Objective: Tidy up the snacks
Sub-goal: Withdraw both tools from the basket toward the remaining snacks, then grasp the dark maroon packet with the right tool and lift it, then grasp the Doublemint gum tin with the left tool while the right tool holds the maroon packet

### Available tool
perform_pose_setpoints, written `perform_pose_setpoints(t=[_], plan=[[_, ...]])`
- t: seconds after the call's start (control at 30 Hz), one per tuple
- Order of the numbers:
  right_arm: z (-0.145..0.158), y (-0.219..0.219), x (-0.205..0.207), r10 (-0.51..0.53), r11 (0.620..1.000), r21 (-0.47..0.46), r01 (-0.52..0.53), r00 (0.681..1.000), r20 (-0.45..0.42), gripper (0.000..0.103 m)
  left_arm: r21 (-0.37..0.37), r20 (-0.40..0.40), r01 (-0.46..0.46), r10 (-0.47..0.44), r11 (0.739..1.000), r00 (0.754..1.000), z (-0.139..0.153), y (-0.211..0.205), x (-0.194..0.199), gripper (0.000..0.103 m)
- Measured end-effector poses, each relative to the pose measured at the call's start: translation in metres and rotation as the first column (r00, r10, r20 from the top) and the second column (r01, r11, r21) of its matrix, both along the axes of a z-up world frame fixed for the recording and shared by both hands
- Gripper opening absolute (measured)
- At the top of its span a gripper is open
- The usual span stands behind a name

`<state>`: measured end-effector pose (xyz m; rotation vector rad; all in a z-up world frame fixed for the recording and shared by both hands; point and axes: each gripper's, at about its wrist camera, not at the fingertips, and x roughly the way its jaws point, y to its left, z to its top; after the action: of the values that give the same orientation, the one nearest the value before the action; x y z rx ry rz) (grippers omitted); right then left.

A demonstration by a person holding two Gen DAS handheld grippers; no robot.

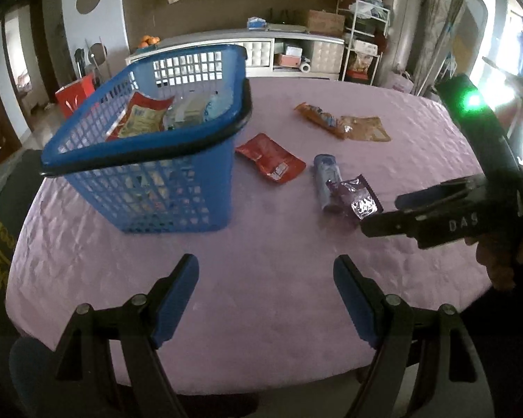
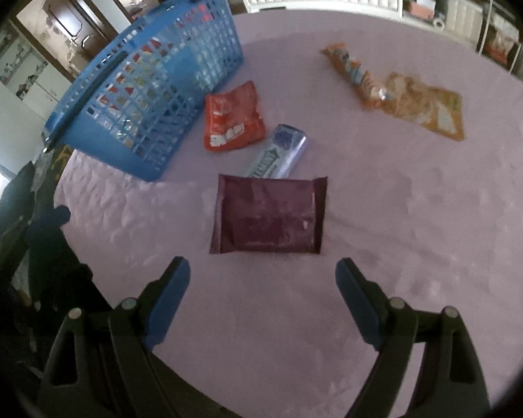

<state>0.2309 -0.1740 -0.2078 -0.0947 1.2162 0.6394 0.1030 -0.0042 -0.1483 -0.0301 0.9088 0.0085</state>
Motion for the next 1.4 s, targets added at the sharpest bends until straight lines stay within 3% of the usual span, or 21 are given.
perform_pose_setpoints(t=[0.3, 0.6, 0.77, 0.87, 1.4], plan=[[-0.012, 0.005, 0.032, 0.004, 1.000, 0.021, -0.003, 0.997, -0.081, 0.090, 0.003, -0.042, 0.002, -0.002, 1.000, 0.999, -0.012, 0.003, 0.016, 0.078], [-0.006, 0.019, 0.033, 0.074, 0.995, -0.063, -0.075, 0.997, -0.021, 0.090, -0.033, -0.054, 0.005, -0.006, 0.999, 0.999, -0.017, 0.011, 0.023, 0.078], [-0.007, 0.022, 0.021, 0.125, 0.982, -0.149, -0.114, 0.990, 0.063, 0.070, -0.039, -0.059, -0.008, 0.006, 0.999, 0.998, -0.019, 0.014, 0.018, 0.078], [-0.004, 0.012, 0.015, 0.132, 0.986, -0.113, -0.125, 0.989, 0.061, 0.062, -0.036, -0.056, -0.010, 0.008, 0.999, 0.998, -0.016, 0.013, 0.017, 0.078], [0.039, -0.061, -0.006, 0.032, 0.998, -0.049, -0.024, 0.986, 0.166, 0.062, 0.015, -0.069, 0.113, -0.112, 0.993, 0.991, -0.006, -0.045, 0.057, 0.078]])
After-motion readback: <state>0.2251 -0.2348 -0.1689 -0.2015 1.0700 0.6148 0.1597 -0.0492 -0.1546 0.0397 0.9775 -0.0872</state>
